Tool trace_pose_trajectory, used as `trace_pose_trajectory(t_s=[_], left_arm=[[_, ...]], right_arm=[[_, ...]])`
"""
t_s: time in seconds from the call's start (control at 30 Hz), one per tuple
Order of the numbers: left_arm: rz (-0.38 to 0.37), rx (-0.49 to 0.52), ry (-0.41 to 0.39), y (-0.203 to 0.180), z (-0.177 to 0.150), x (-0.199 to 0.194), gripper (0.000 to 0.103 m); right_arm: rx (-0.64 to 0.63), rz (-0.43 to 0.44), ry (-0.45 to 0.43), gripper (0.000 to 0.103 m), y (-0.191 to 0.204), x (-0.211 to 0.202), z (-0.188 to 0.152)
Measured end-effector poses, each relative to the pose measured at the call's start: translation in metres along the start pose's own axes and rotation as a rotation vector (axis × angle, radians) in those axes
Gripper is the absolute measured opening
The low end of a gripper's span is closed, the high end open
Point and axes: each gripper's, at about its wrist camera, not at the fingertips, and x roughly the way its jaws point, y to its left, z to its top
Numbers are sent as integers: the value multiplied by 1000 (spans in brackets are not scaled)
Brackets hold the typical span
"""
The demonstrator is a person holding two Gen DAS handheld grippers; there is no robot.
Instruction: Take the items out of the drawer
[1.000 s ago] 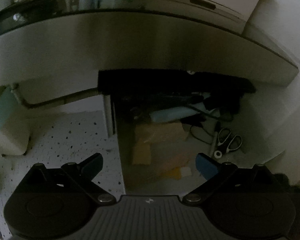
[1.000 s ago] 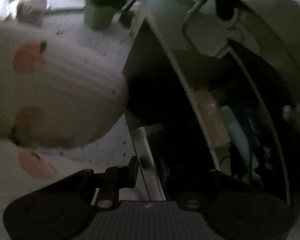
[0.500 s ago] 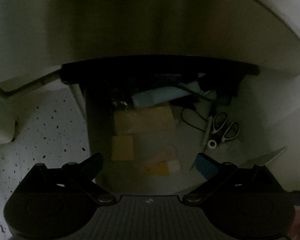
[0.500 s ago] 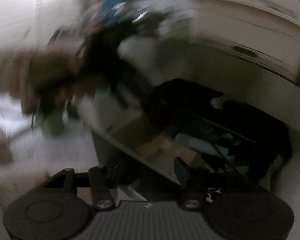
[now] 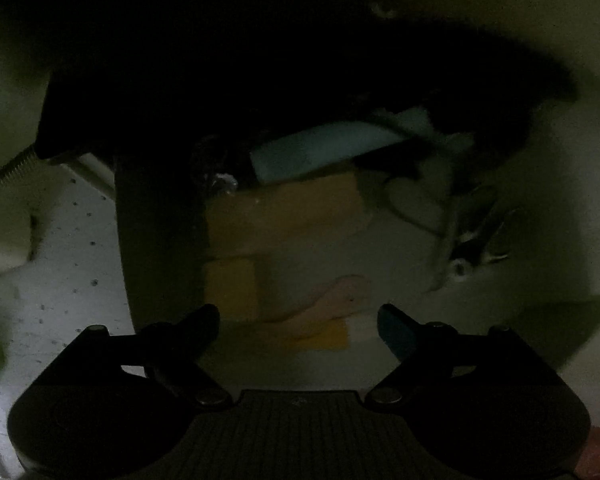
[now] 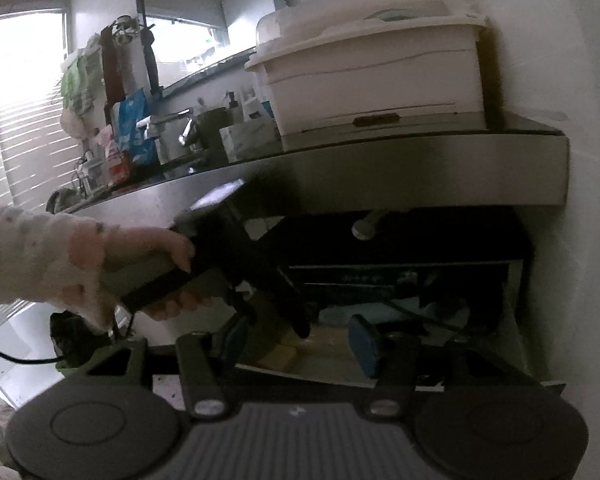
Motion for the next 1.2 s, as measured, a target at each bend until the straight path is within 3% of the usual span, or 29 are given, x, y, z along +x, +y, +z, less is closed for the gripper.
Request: trace_pose_trajectory(t_s=[0.27, 0.5, 0.7, 0.77, 0.83, 1.1, 1.2], left_arm=[[159, 113, 3, -9, -3, 36, 86], [138, 57, 80, 6, 3, 52, 79], [148, 70, 66, 12, 12, 52, 72], [138, 59, 73, 15, 16, 52, 59], [123, 35, 101, 19, 18, 55, 53], [195, 86, 121, 21, 21, 55, 55], [212, 114, 145, 17, 24, 57, 65]], right_arm=[[44, 35, -7, 56, -1, 0, -10], [86, 50, -3, 56, -5, 0, -20], [99, 58, -1, 56, -4, 1, -25], [102, 60, -1, 56, -4, 1, -25], [101, 61, -1, 56, -3, 0, -26], [122, 53, 4, 56, -5, 0, -28], [125, 57, 7, 56, -5, 1, -28]])
